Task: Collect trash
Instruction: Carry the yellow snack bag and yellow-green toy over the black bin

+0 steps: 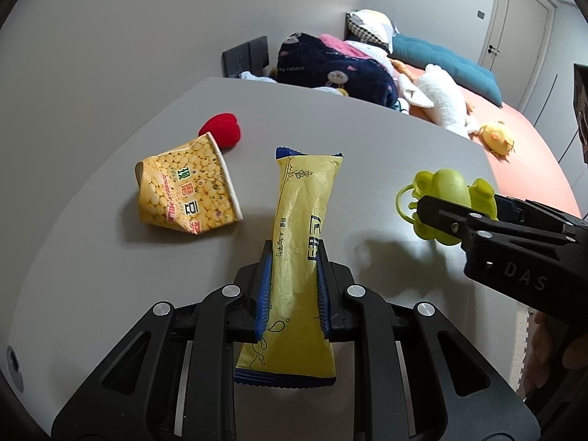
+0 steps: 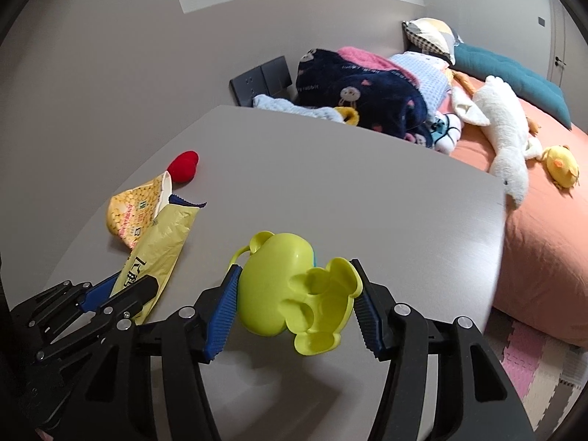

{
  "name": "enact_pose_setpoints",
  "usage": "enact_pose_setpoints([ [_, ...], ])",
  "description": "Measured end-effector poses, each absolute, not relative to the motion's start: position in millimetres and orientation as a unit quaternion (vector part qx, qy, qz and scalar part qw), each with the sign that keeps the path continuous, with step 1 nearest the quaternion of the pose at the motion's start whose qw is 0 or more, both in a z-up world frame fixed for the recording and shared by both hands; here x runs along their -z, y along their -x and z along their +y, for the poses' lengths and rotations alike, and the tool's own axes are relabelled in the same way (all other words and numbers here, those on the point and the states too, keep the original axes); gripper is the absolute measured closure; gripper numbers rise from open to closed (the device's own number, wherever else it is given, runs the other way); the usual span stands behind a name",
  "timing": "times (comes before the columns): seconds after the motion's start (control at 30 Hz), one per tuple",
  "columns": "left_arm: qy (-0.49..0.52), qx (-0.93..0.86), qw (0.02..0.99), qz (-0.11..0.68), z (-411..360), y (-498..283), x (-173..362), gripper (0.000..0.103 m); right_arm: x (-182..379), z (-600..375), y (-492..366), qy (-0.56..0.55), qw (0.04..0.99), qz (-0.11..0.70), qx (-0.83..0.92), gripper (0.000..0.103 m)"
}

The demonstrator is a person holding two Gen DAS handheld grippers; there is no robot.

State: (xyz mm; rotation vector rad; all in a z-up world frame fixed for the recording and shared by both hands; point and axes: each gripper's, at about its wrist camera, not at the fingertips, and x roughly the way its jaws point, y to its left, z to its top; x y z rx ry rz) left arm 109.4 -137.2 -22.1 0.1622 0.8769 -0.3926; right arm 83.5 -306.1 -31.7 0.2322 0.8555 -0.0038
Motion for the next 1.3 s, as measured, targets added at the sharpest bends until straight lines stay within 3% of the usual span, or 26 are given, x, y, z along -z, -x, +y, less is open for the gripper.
enact_pose_setpoints([
  [0.43, -0.077, 0.21, 0.883, 0.412, -155, -52, 3, 0.083, -1, -322, -9, -0.12, 0.913, 0.39, 0.003, 0.044],
  [1.3, -0.083, 0.262, 0.87, 0.409, -193, 53, 2, 0.083, -11, -355, 117, -0.13, 0.922, 0.363, 0.041, 0.043],
])
